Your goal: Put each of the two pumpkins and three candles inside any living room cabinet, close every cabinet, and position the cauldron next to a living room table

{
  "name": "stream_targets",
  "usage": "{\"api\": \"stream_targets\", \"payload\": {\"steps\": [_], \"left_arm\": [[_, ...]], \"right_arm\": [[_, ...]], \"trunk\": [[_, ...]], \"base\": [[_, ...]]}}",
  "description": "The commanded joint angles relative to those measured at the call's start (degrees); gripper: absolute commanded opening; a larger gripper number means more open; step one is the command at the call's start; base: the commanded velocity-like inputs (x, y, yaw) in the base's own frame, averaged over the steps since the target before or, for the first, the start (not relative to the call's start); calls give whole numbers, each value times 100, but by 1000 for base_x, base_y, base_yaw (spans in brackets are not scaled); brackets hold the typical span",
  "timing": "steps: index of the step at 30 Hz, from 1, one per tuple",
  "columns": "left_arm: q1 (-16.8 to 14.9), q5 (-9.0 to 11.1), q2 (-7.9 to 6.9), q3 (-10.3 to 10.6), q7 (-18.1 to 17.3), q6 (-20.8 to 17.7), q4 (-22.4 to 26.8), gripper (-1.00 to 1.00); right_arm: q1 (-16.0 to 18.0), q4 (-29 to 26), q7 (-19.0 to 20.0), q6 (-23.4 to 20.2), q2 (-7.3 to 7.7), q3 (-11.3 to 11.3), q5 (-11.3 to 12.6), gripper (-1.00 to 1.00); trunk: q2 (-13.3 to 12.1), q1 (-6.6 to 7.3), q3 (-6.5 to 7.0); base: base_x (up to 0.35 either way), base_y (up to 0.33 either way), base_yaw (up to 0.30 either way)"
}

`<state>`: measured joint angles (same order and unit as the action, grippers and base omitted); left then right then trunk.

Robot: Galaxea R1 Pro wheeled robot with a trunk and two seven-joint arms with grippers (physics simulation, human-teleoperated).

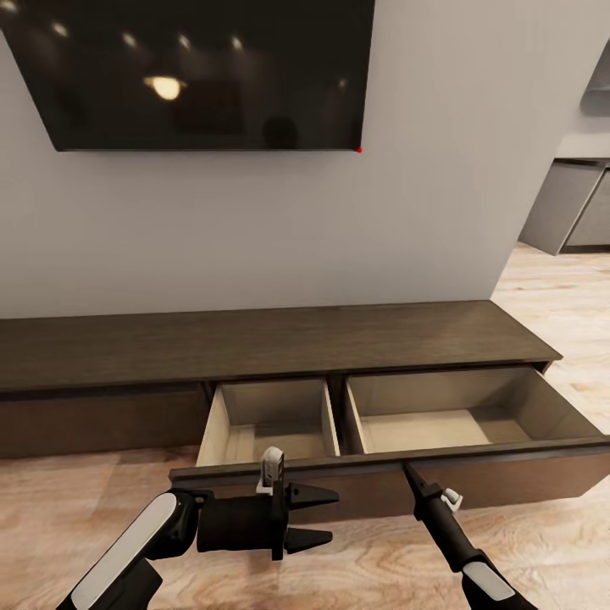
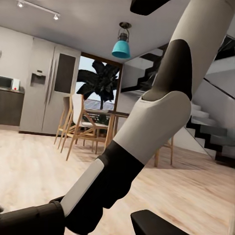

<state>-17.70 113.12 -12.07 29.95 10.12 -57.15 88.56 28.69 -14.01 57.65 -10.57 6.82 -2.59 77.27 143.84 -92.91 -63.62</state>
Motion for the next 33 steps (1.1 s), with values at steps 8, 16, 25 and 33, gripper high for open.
{"api": "stream_targets", "payload": {"steps": [8, 16, 25, 33], "left_arm": [[-5, 61, -7, 2, 52, -2, 2, 100], [-5, 61, -6, 2, 52, -1, 2, 100], [-5, 61, -10, 0, 52, 0, -2, 100], [-5, 61, -8, -3, 52, 1, -3, 100]], "right_arm": [[5, -6, 124, -95, -41, -233, 36, -100], [5, -7, 124, -95, -41, -233, 40, -100], [5, -8, 132, -95, -41, -233, 41, -100], [5, -5, 124, -103, -41, -233, 34, 100]], "trunk": [[3, 3, -4], [3, 3, -4], [3, 3, -4], [3, 3, -4]], "base": [[-4, 0, 0], [-32, 0, 0], [-36, 0, 0], [0, 0, 0]]}}
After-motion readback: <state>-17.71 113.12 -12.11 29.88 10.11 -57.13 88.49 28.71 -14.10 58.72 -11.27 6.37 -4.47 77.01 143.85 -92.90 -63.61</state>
